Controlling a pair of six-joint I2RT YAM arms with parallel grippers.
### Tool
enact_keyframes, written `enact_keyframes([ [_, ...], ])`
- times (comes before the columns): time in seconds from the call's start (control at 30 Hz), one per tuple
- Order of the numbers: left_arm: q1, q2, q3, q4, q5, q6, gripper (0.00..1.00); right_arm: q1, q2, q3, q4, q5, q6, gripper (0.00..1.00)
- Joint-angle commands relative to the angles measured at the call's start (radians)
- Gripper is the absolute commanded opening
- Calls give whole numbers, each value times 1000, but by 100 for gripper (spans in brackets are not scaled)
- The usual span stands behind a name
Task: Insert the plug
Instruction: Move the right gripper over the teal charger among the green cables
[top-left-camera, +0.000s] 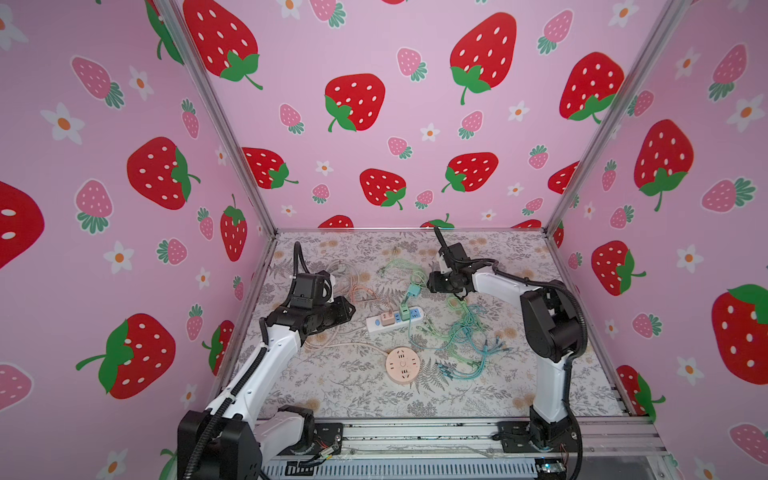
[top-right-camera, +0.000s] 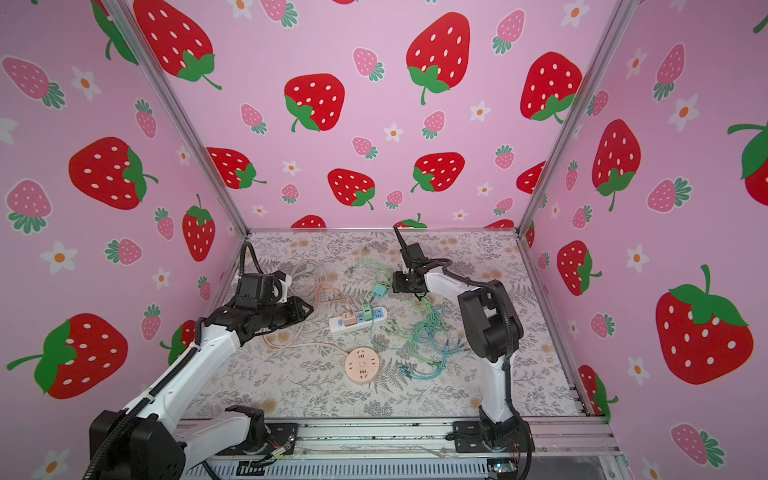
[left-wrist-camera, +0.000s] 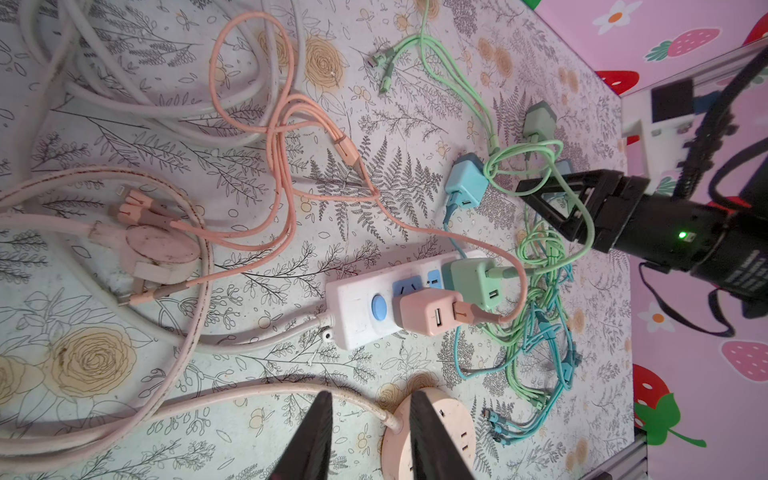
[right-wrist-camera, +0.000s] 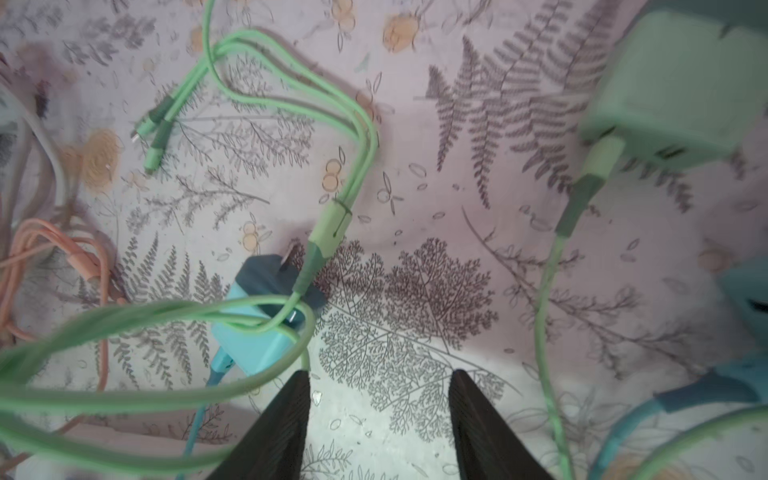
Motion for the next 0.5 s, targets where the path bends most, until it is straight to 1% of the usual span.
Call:
enact_keyframes([
  [0.0, 8, 1, 25, -8, 4, 18, 35, 15, -28, -37, 59, -7, 54, 57],
  [0.07, 10, -2, 20, -5, 1, 17, 35, 27, -27, -47, 80, -38, 70, 57],
  [0.2, 11, -1, 15, -1, 2, 18, 35, 68, -16, -55, 155, -62, 128, 60],
  [0.33, 12, -1, 16, -1, 7, 19, 35, 89, 40, 3, 170, -43, 169, 59],
  [0.47, 17, -13, 13, -12, 2, 25, 35, 89, 111, 85, 139, -25, 171, 58],
])
